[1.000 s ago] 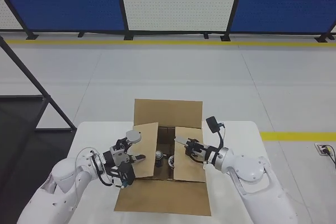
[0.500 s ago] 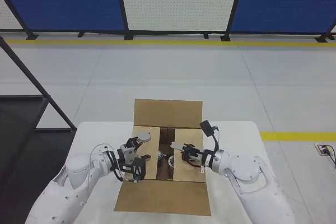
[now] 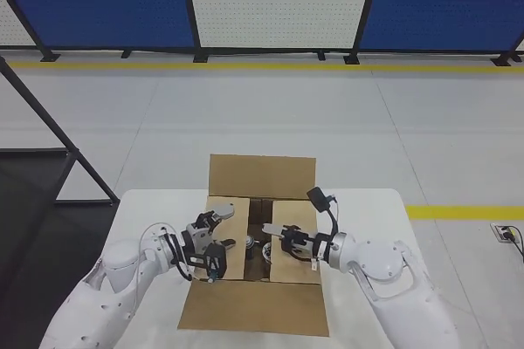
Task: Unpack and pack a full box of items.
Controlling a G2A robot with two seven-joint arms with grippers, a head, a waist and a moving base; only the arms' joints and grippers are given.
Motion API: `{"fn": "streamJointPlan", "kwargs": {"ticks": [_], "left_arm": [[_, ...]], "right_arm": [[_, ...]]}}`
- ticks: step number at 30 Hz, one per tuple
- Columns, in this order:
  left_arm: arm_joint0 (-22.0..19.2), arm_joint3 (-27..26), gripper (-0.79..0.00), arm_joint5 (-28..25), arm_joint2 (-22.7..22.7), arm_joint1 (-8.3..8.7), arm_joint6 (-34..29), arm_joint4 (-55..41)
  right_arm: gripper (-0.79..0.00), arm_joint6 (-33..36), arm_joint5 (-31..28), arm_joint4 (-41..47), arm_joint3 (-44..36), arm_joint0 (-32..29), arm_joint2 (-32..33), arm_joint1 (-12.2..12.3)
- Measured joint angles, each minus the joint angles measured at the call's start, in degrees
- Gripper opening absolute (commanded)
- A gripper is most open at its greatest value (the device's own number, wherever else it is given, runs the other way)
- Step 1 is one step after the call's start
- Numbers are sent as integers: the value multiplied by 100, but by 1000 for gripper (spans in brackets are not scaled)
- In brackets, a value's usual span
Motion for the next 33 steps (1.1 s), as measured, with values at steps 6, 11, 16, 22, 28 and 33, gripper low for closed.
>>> {"fn": "streamJointPlan", "kwargs": {"ticks": [6, 11, 16, 22, 28, 33], "left_arm": [[219, -302, 0, 138, -292, 77, 76, -79], [434, -525, 0, 200, -556, 144, 184, -198], [598, -667, 0, 291, -792, 196, 248, -308], [948, -856, 0, 568, -1278, 288, 624, -642], [1440, -1036, 0, 674, -1992, 420, 1007, -945], [1878, -1162, 0, 886, -2442, 498, 1143, -959]], "right_arm": [[0, 51, -93, 55, -106, 0, 17, 25], [0, 104, -178, 89, -196, -18, 48, 53], [0, 141, -246, 153, -284, -48, 96, 81], [0, 617, -762, 621, -493, -195, 405, 166], [0, 1217, -1298, 1071, -724, -439, 832, 288], [0, 1879, -1915, 1428, -1006, -689, 1199, 407]]}}
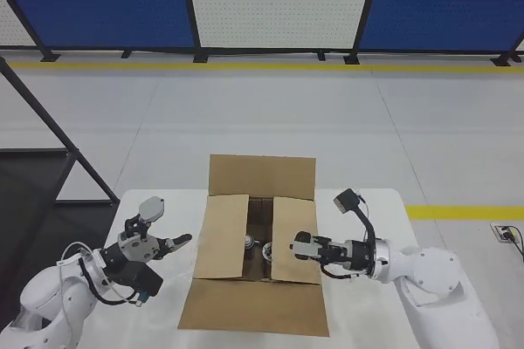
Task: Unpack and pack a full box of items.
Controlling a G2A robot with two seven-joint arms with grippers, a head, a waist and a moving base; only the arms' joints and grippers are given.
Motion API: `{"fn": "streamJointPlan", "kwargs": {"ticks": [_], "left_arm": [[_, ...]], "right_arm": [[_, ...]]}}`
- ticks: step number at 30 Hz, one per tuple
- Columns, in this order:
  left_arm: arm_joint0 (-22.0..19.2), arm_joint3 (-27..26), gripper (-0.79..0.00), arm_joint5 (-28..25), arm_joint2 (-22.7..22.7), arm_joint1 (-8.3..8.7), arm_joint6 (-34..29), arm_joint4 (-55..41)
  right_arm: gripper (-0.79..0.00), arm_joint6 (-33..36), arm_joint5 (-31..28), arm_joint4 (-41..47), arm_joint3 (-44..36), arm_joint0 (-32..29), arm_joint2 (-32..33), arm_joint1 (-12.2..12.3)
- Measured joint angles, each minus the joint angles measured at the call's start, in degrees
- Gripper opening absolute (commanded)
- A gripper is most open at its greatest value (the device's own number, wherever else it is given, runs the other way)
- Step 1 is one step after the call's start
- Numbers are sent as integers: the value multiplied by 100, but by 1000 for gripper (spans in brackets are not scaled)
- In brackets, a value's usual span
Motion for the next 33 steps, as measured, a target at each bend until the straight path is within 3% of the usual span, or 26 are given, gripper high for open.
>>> {"fn": "streamJointPlan", "kwargs": {"ticks": [8, 23, 33], "left_arm": [[700, -8, 0, 540, -564, 59, 581, -358], [713, -16, 0, 535, -564, 59, 569, -373], [568, 236, 0, 428, -581, 41, 217, -715]], "right_arm": [[0, 1389, -1050, 388, -856, -709, 579, 246], [0, 1304, -986, 202, -971, -868, 629, 290], [0, 1534, -819, 231, -1835, -1868, 788, 594]]}}
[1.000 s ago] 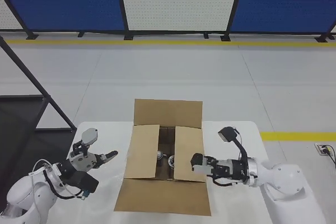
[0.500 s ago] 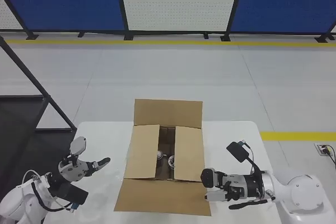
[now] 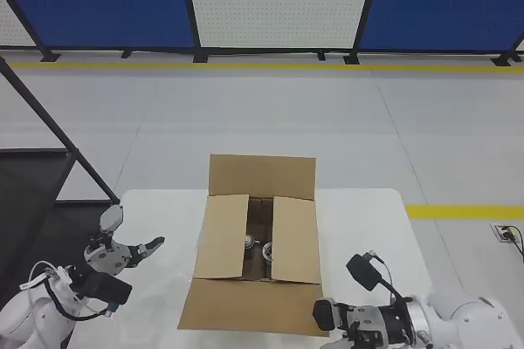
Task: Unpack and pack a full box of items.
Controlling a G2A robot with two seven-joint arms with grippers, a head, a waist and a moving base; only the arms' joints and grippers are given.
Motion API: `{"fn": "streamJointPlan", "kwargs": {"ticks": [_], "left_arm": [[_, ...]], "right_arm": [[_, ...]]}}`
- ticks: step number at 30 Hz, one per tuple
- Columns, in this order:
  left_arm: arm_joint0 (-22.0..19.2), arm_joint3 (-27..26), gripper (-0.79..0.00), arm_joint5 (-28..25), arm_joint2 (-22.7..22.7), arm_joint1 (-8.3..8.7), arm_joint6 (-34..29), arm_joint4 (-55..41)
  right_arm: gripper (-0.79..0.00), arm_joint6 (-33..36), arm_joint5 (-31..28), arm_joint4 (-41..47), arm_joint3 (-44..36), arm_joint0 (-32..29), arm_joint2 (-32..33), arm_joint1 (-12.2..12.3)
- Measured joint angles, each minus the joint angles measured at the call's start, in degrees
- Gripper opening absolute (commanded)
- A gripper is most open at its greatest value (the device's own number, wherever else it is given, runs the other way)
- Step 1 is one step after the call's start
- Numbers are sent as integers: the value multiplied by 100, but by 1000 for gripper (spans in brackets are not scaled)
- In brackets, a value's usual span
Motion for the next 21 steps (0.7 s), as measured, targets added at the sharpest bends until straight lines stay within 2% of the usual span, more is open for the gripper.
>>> {"fn": "streamJointPlan", "kwargs": {"ticks": [5, 11, 15, 21], "left_arm": [[-148, 85, 0, -4, 114, -20, -118, -69], [-242, 116, 0, 65, 196, -53, -416, -231], [-297, 158, 0, 87, 213, -77, -782, -387], [-345, 148, 0, 110, 96, -103, -1359, -722]], "right_arm": [[0, 207, 206, 81, -546, -688, 314, 266], [0, 388, 388, -134, -723, -1033, 212, 592], [0, 334, 334, -324, -383, -887, -109, 710], [0, 298, 300, -528, 184, -240, -795, 760]]}}
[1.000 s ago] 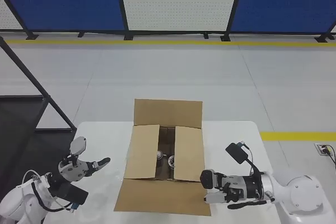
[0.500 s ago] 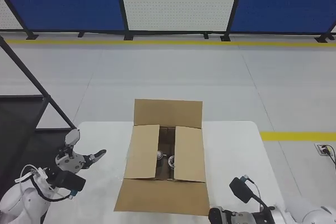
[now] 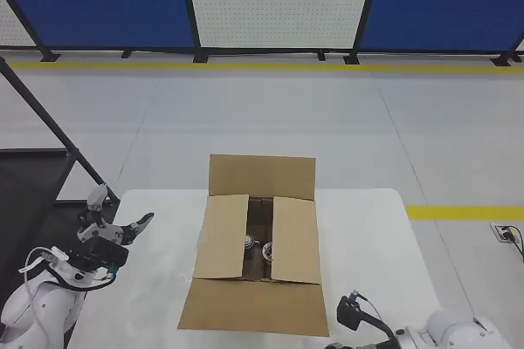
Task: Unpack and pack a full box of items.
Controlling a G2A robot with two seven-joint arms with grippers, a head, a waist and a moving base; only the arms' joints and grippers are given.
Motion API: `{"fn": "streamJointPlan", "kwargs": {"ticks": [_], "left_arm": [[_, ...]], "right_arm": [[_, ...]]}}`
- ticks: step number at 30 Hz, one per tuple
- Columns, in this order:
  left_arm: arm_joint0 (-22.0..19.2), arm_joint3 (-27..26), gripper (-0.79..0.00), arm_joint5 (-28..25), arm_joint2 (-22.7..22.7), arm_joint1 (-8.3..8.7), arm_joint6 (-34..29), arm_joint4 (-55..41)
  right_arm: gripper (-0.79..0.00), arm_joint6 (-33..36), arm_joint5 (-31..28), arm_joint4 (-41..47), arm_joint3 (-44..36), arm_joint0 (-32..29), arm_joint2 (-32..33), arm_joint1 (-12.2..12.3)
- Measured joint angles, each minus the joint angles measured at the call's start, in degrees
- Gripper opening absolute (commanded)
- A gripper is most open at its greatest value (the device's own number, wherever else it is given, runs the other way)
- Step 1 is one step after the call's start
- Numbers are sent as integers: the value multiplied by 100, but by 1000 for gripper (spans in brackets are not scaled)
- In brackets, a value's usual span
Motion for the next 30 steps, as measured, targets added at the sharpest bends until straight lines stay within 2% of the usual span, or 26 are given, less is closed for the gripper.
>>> {"fn": "streamJointPlan", "kwargs": {"ticks": [5, 19, 30], "left_arm": [[4, 54, 0, -68, -126, 11, 2, -69], [78, 203, 0, -10, -256, 11, 35, -137], [294, 162, 0, 86, -470, 17, 98, -257]], "right_arm": [[0, -349, -243, 111, 249, 435, -326, -32], [0, -1486, -591, 483, 464, 1116, -521, -72], [0, -2970, -62, -293, 824, 1887, -1210, -238]]}}
